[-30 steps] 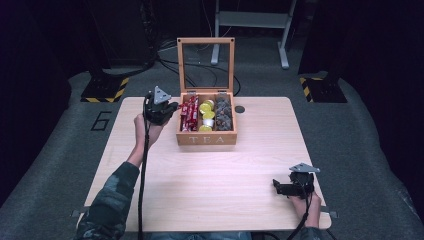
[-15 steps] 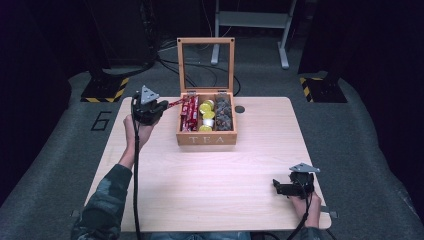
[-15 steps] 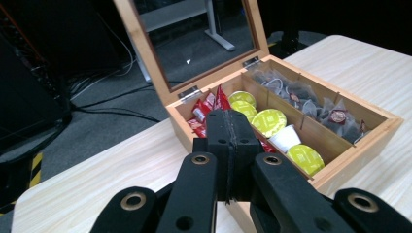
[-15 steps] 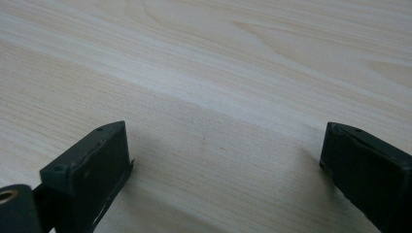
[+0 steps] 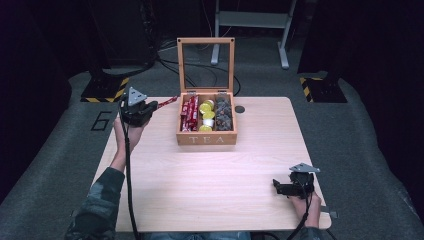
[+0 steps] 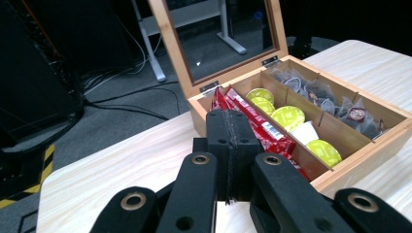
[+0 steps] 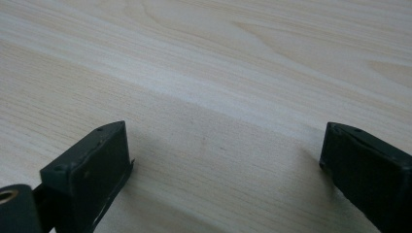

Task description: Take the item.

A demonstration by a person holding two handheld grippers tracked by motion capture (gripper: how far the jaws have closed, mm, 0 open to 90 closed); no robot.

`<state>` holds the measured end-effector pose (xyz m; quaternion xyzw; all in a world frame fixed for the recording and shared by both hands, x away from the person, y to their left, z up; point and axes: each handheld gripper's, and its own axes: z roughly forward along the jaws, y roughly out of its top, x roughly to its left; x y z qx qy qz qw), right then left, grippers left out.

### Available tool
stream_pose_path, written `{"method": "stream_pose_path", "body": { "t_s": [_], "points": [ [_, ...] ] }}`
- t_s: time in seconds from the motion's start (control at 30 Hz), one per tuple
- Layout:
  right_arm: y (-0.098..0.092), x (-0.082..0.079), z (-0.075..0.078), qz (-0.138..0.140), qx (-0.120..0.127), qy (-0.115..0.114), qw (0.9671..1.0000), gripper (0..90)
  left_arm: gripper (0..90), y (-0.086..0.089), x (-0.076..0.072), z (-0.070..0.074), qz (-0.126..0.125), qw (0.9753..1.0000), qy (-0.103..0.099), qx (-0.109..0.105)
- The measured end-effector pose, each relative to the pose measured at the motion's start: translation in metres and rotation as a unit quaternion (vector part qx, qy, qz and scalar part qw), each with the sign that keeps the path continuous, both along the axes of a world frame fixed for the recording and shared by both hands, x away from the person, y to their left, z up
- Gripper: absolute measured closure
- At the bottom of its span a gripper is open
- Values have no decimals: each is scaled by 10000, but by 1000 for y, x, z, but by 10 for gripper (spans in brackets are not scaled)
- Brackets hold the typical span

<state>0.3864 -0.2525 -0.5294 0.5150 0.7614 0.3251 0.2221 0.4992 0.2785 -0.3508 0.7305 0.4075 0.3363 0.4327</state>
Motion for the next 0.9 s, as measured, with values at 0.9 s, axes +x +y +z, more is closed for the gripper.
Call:
{"method": "stream_pose_path", "body": {
  "t_s": [0.9],
  "points": [
    [0,0,0,-4,10,9,10000,33,897,43,-14,-17,421,9989,97,-177]
  ]
}}
